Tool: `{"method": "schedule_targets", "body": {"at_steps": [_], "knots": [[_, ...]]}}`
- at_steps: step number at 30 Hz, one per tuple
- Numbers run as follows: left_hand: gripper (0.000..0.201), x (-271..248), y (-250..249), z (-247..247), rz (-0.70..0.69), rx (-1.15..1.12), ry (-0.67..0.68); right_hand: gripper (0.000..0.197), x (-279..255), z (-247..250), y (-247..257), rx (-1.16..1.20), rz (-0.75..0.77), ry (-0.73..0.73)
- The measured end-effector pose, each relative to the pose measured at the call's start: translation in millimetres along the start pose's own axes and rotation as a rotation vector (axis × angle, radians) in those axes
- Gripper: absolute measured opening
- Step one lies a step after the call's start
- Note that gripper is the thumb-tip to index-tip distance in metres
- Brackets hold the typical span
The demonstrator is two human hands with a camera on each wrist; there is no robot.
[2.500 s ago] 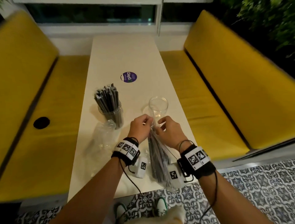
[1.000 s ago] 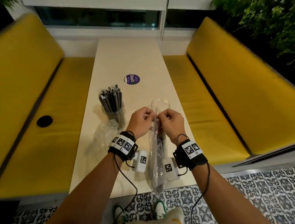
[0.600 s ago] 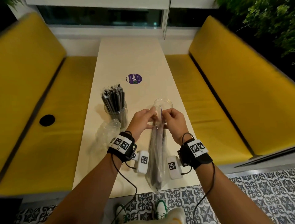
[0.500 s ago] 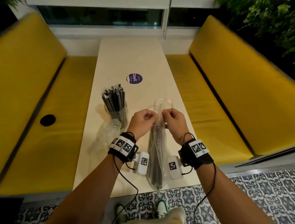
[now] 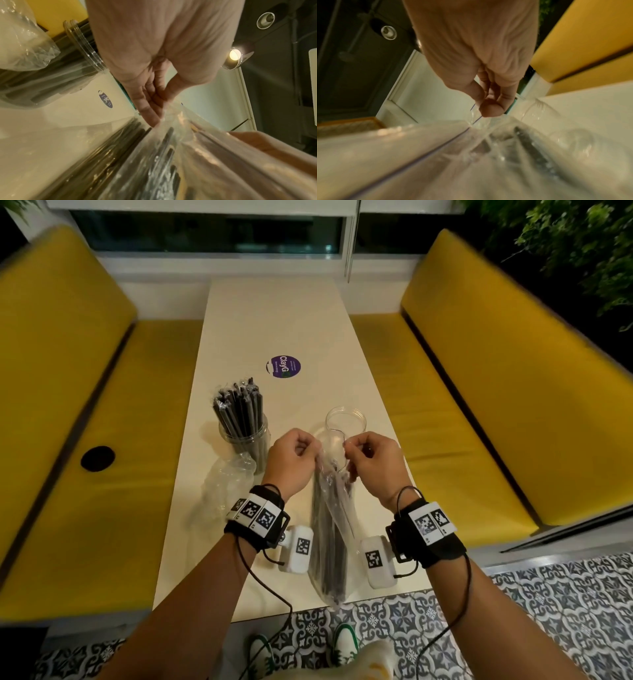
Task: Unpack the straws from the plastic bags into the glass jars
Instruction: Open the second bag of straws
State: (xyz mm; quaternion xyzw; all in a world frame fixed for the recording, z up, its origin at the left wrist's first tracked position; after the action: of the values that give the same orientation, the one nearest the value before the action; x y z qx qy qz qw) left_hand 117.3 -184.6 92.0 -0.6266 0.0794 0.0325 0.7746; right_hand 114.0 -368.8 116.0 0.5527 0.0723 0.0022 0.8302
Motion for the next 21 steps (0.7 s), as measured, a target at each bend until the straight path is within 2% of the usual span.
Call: {"method": "schedule_targets", "body": {"at_steps": [2, 4, 7, 8, 10, 14, 16, 18, 21], "knots": [[0.011, -1, -7, 5, -0.037, 0.078, -0.072, 0.008, 2, 7, 1, -0.103, 0.038, -0.083], [0.012, -8, -16, 1, -0.044, 0.131, -0.087, 0.007, 2, 8, 4, -0.128, 0.062, -0.118], [0.042, -22, -21, -17, 0.092, 0.165, 0.051, 0.006, 2, 5, 8, -0.052, 0.052, -0.12], [0.043, -24, -18, -22, 0.105, 0.187, 0.091, 0.005, 1, 5, 9, -0.027, 0.047, -0.121], [0.029, -24, -14, -26, 0.059, 0.235, 0.103, 0.005, 1, 6, 9, 0.004, 0.036, -0.107], [0.015, -20, -11, -20, 0.01, 0.131, 0.078, 0.026, -8, -4, 2, -0.14, -0.032, 0.042], [0.016, -17, -8, -16, 0.001, 0.159, 0.076, 0.016, -12, -5, -2, -0.212, -0.036, 0.084], [0.016, -15, -2, -12, 0.018, 0.162, 0.052, 0.012, -12, 3, -7, -0.237, -0.065, 0.05], [0.012, -13, 3, -6, 0.072, 0.126, -0.006, 0.023, -10, 18, -13, -0.104, -0.121, -0.047]]}}
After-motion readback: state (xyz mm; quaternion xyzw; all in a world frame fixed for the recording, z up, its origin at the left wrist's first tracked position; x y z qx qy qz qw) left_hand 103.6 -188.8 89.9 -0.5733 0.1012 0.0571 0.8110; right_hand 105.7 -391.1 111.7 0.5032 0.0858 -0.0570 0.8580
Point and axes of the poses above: each hand's wrist, its own x-axis towards the middle knuckle, its own z-axis out of the back of the hand, y = z × x, the point moved 5 cm from there along x, towards the middle knuckle, and after that the axes turned 11 degrees about y, right-handed, at the moved point
